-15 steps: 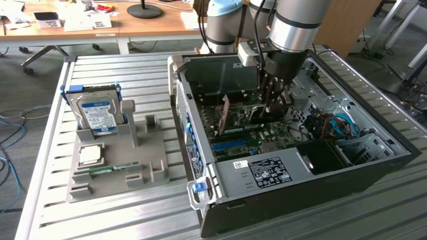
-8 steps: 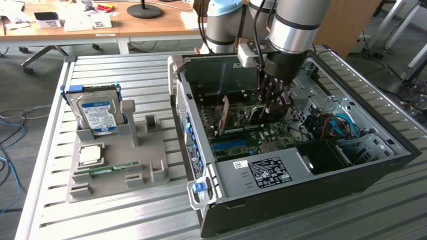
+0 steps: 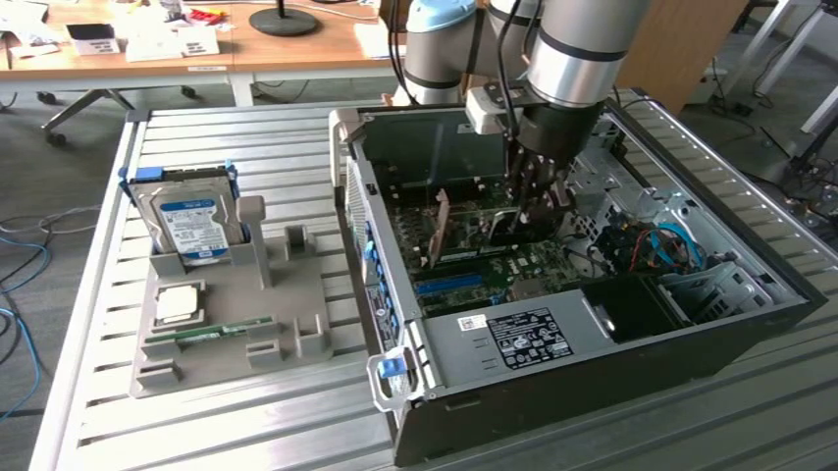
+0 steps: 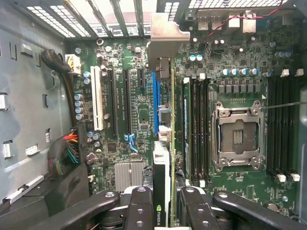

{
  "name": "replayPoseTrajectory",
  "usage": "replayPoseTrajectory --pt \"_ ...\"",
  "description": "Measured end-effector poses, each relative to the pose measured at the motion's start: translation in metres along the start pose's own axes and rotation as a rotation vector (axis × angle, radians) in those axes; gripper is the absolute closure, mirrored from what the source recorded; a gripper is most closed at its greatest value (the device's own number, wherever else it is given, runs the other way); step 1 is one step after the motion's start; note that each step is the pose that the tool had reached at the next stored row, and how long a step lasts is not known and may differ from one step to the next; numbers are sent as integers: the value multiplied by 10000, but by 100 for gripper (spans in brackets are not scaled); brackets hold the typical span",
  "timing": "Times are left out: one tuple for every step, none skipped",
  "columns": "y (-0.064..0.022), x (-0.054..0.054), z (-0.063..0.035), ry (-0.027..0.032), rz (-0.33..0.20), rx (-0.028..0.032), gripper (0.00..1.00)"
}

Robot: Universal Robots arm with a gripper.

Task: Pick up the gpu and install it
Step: 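Insert the gpu into the slot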

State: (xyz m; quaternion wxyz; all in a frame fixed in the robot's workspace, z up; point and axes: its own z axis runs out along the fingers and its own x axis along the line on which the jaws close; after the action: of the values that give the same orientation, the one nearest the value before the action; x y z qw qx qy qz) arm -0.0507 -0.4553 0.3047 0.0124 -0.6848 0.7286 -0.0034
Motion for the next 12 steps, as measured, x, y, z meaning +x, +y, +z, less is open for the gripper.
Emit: replayPoseTrajectory --pt "2 1 2 0 0 1 73" --pt "3 2 8 -2 0 1 73" --pt "7 5 56 2 -1 0 73" --pt "13 6 76 1 0 0 73" --pt "24 11 87 0 -2 0 73" --pt "29 28 86 2 -1 0 73" --pt "32 32 86 1 -1 0 73" --pt "37 32 86 1 -1 0 73" --pt "40 32 86 0 -2 0 73" --pt "40 32 86 1 -2 0 73" --pt "40 33 86 2 -3 0 73" --pt "40 33 86 1 -3 0 73"
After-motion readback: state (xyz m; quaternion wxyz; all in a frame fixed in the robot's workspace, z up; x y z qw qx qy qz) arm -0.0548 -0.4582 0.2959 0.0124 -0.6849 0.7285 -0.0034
